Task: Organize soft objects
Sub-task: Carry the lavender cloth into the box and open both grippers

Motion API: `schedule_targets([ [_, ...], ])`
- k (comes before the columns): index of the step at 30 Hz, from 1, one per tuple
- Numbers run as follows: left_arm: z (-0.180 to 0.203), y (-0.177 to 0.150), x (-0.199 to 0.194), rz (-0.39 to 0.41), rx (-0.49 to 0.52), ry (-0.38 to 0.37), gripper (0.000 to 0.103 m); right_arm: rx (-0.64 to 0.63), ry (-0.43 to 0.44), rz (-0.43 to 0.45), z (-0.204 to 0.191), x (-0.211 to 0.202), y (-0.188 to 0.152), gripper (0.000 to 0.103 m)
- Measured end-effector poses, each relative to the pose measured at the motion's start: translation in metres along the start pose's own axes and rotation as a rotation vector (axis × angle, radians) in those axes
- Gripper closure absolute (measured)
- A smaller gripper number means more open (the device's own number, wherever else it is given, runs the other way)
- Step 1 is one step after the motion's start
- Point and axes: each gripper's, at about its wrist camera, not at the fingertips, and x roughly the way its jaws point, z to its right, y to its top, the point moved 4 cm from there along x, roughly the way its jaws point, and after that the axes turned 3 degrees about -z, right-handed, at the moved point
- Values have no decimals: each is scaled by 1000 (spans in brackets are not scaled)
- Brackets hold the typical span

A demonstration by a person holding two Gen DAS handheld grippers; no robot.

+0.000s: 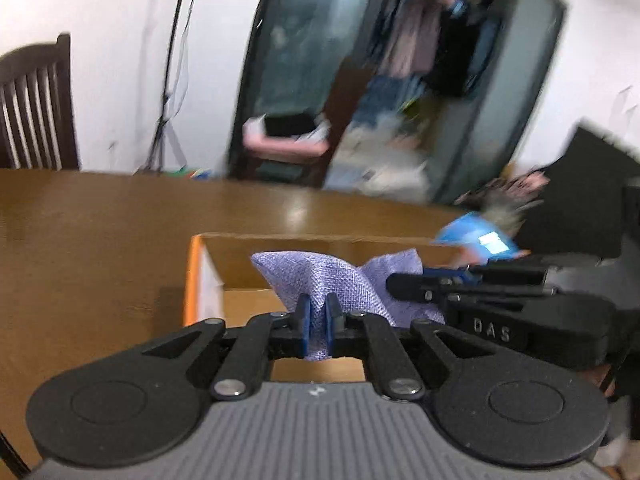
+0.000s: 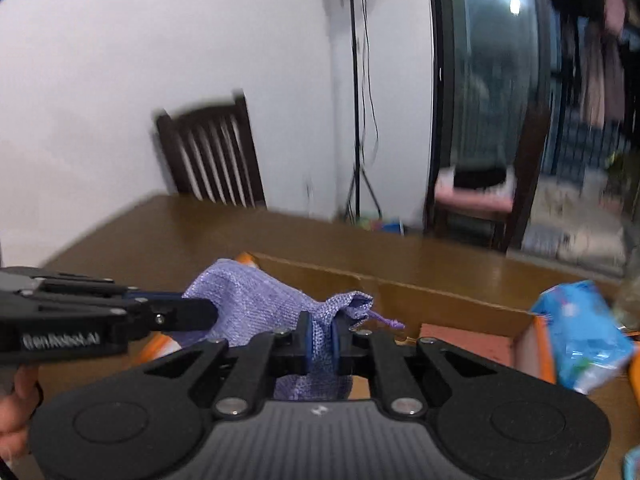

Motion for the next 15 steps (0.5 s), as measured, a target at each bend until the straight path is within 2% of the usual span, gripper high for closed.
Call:
schedule_targets([
  [3, -15, 7, 37, -60, 9, 56, 87, 15, -18, -88, 5, 56, 9, 93],
  [5, -23, 11, 47, -62, 4, 56, 81, 23, -44, -140, 5, 83, 7, 88],
  [7, -27, 15, 48, -55, -8, 52, 66, 32, -19, -184, 0, 100, 4, 84],
  [11, -28, 19, 35, -28, 43, 64, 58, 34, -1, -155, -4, 94, 7, 82],
  [13, -26, 23, 24, -7, 48, 84, 56, 32, -16, -131, 2, 81, 11, 76],
  [15, -21, 26, 6, 12, 54, 95, 55, 39, -20, -109, 7, 60, 15, 75],
])
